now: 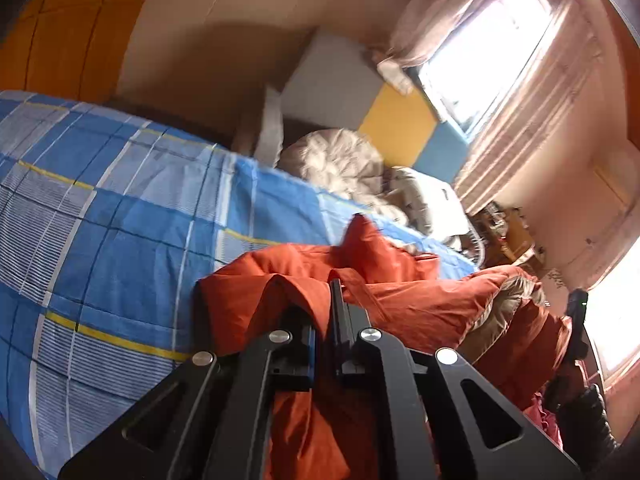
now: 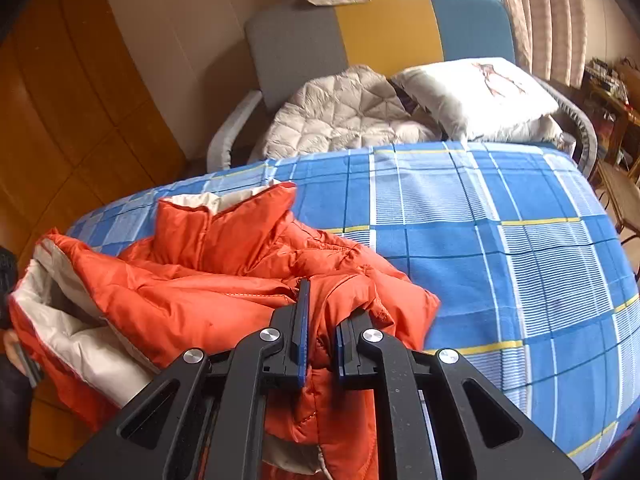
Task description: Fold large clothes
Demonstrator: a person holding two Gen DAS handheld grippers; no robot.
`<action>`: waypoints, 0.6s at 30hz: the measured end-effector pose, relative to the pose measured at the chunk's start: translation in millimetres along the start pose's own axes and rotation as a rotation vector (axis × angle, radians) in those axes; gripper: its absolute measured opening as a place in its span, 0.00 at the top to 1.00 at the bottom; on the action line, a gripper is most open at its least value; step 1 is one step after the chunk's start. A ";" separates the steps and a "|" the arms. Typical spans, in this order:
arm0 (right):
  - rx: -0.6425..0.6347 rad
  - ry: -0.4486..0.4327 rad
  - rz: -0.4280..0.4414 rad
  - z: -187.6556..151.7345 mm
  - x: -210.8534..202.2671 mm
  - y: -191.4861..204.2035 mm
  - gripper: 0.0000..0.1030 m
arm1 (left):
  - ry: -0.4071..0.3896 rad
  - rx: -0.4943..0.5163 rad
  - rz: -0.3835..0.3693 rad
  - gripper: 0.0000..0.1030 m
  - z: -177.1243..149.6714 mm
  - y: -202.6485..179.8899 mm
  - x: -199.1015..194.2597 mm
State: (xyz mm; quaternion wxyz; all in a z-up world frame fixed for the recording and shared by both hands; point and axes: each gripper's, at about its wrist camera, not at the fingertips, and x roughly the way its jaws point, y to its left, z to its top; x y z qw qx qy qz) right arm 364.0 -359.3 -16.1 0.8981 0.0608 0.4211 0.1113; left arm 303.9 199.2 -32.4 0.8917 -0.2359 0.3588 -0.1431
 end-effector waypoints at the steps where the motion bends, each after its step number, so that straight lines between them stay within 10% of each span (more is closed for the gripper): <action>1: 0.004 0.008 -0.007 2.7 7.6 0.6 0.91 | 0.015 -0.002 0.013 0.95 1.5 2.1 8.3; 7: 0.090 0.043 -0.001 11.1 33.4 -9.6 0.86 | 0.075 -0.063 0.061 0.92 7.4 15.8 41.3; 13: 0.219 0.029 0.100 16.9 31.2 -23.8 0.42 | 0.073 -0.090 0.066 0.90 8.8 17.3 41.9; 18: 0.229 -0.001 0.108 22.8 22.4 -18.1 0.36 | 0.057 -0.109 0.050 0.84 8.7 18.6 33.4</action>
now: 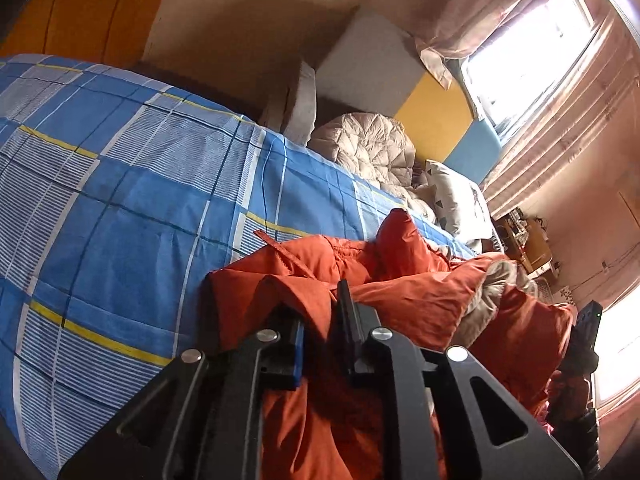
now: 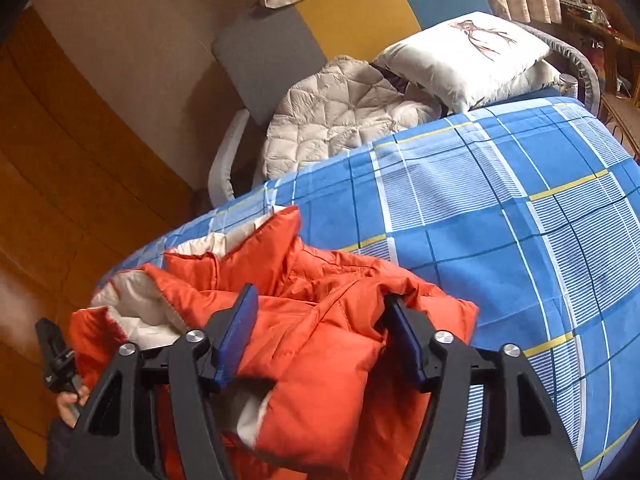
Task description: Fold large clothes
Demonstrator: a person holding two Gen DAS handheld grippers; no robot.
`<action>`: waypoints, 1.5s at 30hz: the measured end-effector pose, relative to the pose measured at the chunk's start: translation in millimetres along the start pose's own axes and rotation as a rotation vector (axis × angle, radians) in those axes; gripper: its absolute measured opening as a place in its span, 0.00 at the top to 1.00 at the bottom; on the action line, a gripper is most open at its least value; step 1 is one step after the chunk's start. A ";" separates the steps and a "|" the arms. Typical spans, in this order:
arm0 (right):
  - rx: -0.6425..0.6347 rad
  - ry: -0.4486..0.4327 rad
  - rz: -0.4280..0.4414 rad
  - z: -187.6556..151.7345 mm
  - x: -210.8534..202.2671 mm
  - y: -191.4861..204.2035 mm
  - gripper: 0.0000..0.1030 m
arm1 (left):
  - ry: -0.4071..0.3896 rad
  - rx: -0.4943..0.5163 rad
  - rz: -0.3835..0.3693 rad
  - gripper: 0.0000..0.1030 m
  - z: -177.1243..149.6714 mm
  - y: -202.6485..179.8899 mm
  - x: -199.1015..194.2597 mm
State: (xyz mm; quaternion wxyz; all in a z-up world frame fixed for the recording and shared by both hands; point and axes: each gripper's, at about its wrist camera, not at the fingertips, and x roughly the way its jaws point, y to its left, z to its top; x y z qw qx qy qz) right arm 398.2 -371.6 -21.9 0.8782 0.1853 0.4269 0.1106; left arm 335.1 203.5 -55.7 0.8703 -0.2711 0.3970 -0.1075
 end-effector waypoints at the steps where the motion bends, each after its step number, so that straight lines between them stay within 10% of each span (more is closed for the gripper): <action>1: 0.004 -0.007 0.001 1.5 -1.7 -0.2 0.33 | -0.004 -0.005 -0.003 0.81 0.5 0.1 -2.0; 4: 0.028 -0.060 0.002 6.5 -15.0 -0.4 0.17 | -0.010 -0.015 -0.021 0.69 2.3 -1.5 -6.8; 17: 0.027 -0.114 -0.036 -14.8 -44.1 -11.1 0.17 | -0.048 -0.063 -0.127 0.17 13.4 -12.3 -28.8; 26: -0.222 -0.056 -0.192 -37.6 -9.5 23.0 0.17 | -0.119 0.087 -0.024 0.09 14.4 -17.9 -59.9; 33: -0.357 0.025 -0.271 -36.7 37.1 42.5 0.46 | 0.042 0.253 0.084 0.27 -26.9 -20.8 -12.8; 39: -0.347 0.020 -0.286 -32.7 40.0 41.6 0.73 | 0.026 0.308 0.144 0.90 -31.9 -24.9 2.1; 45: -0.310 -0.060 -0.274 -25.0 14.5 41.6 0.82 | -0.098 0.290 0.138 0.95 -19.4 -32.4 -25.9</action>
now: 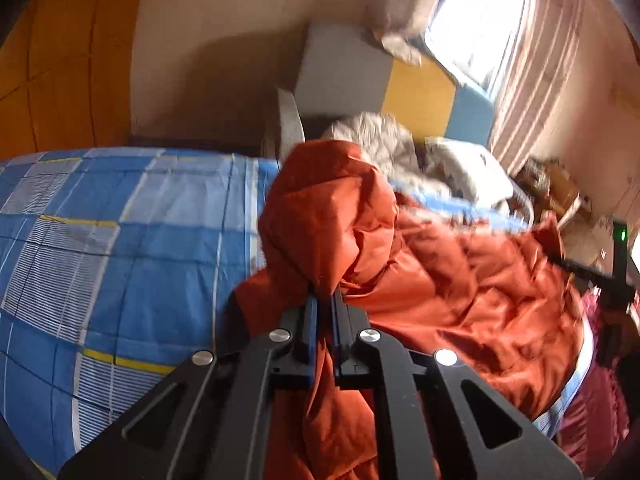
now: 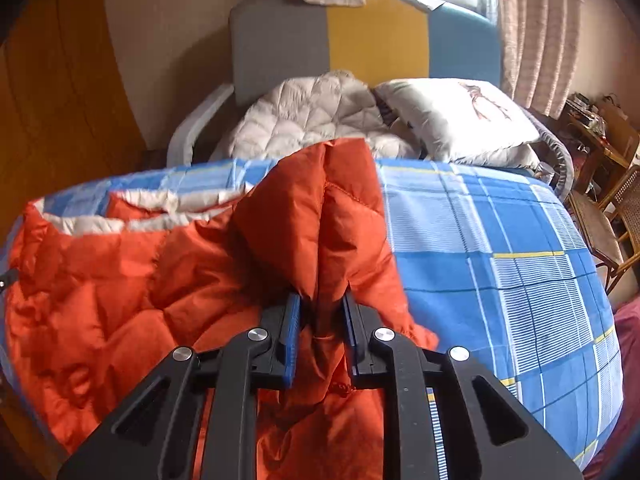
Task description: Fold large clothes
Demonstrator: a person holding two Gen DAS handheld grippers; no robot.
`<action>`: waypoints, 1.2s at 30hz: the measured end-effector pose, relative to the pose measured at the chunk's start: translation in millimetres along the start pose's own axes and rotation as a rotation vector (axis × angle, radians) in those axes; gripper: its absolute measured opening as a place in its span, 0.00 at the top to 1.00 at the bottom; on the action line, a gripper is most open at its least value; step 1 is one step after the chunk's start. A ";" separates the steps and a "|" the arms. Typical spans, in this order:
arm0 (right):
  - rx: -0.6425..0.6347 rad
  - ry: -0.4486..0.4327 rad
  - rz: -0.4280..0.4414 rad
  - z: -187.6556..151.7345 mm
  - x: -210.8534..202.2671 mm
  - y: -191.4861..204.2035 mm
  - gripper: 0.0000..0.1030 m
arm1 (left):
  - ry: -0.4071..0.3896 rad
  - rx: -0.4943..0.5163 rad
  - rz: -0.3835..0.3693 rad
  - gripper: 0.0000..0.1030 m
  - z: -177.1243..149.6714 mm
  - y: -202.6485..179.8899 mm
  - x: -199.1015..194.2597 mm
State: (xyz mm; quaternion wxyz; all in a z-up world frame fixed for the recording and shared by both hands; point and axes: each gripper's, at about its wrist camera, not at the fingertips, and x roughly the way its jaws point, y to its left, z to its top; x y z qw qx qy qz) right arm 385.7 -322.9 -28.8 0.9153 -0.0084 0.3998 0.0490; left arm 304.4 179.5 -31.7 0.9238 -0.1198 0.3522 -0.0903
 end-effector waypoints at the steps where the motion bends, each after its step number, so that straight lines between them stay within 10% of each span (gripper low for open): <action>1: 0.008 -0.016 0.001 1.6 -4.8 -0.7 0.83 | -0.020 -0.008 0.005 0.95 3.0 0.2 -3.9; 9: 0.070 -0.061 -0.024 19.6 -2.0 -6.7 0.87 | -0.063 -0.067 0.070 0.96 19.7 -3.7 11.9; 19: 0.076 0.022 -0.128 18.1 70.2 -6.5 0.91 | 0.095 -0.089 0.172 0.95 25.9 1.3 97.9; 36: 0.058 0.082 -0.162 -1.9 135.8 -2.7 0.91 | 0.133 -0.089 0.178 0.94 0.7 9.5 142.5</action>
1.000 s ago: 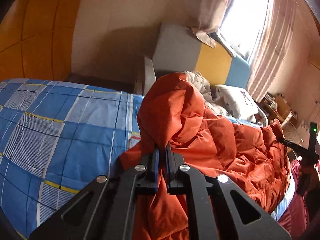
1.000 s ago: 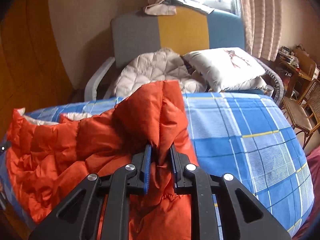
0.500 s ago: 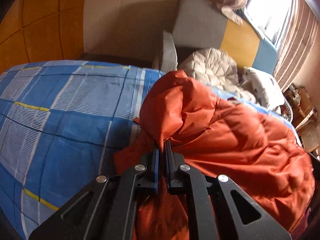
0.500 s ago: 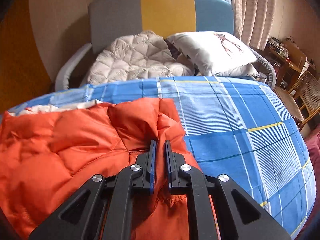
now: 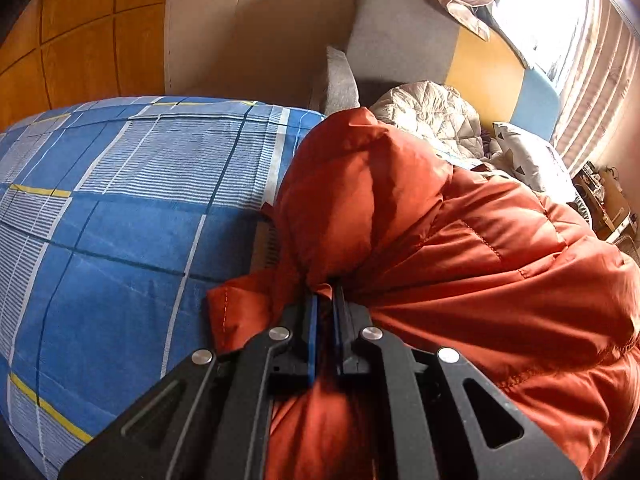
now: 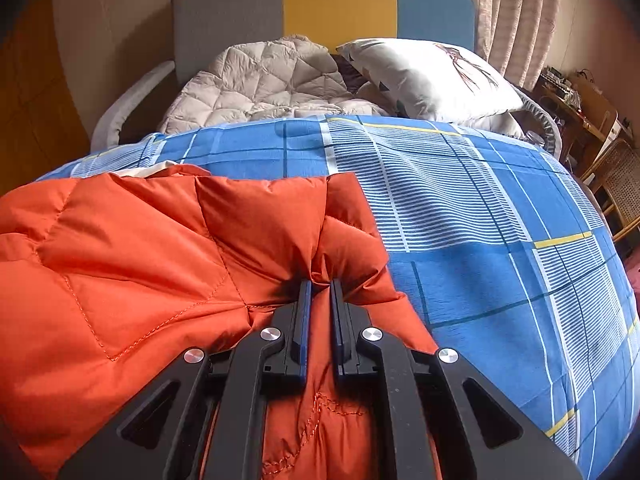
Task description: Fold large clothes
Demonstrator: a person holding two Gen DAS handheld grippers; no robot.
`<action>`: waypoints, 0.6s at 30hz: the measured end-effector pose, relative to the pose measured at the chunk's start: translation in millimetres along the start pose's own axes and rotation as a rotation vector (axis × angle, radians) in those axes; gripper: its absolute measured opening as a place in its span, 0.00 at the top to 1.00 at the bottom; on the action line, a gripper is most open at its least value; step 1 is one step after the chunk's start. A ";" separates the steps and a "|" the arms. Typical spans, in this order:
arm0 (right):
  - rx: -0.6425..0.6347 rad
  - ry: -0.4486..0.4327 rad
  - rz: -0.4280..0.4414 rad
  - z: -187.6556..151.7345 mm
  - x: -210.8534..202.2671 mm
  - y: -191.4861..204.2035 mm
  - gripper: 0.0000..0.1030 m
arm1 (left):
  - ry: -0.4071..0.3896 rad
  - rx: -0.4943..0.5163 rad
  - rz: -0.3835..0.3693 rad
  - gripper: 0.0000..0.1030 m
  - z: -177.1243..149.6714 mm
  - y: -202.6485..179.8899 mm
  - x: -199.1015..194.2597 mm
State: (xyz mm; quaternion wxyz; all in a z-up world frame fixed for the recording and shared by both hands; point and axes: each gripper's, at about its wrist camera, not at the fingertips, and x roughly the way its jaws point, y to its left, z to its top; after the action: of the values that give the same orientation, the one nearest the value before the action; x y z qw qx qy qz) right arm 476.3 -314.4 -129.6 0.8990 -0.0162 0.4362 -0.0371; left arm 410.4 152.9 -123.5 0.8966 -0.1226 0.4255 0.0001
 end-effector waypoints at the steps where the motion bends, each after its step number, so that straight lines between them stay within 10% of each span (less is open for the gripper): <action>1: -0.002 0.003 -0.003 0.1 0.4 1.0 0.91 | 0.009 -0.002 0.006 0.92 1.6 0.4 -2.3; 3: -0.005 0.012 -0.010 1.4 -1.9 2.8 0.90 | 0.020 -0.033 -0.012 0.89 4.7 4.6 -9.2; 7: -0.006 0.013 -0.018 3.4 -13.9 0.9 0.82 | -0.043 -0.053 -0.009 0.53 8.3 6.4 -39.6; 11: 0.026 -0.023 -0.031 6.4 -38.2 -2.9 0.44 | -0.149 -0.026 -0.022 0.47 15.4 -6.5 -77.1; 18: 0.021 -0.162 0.047 7.2 -106.9 25.4 0.39 | -0.212 0.116 -0.127 0.47 13.5 -74.4 -105.1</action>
State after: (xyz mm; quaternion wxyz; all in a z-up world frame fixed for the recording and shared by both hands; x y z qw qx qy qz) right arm 417.5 -280.5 -43.0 0.9321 0.0005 0.3618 -0.0190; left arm 361.4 94.7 -18.8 0.9404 -0.0965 0.3189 -0.0681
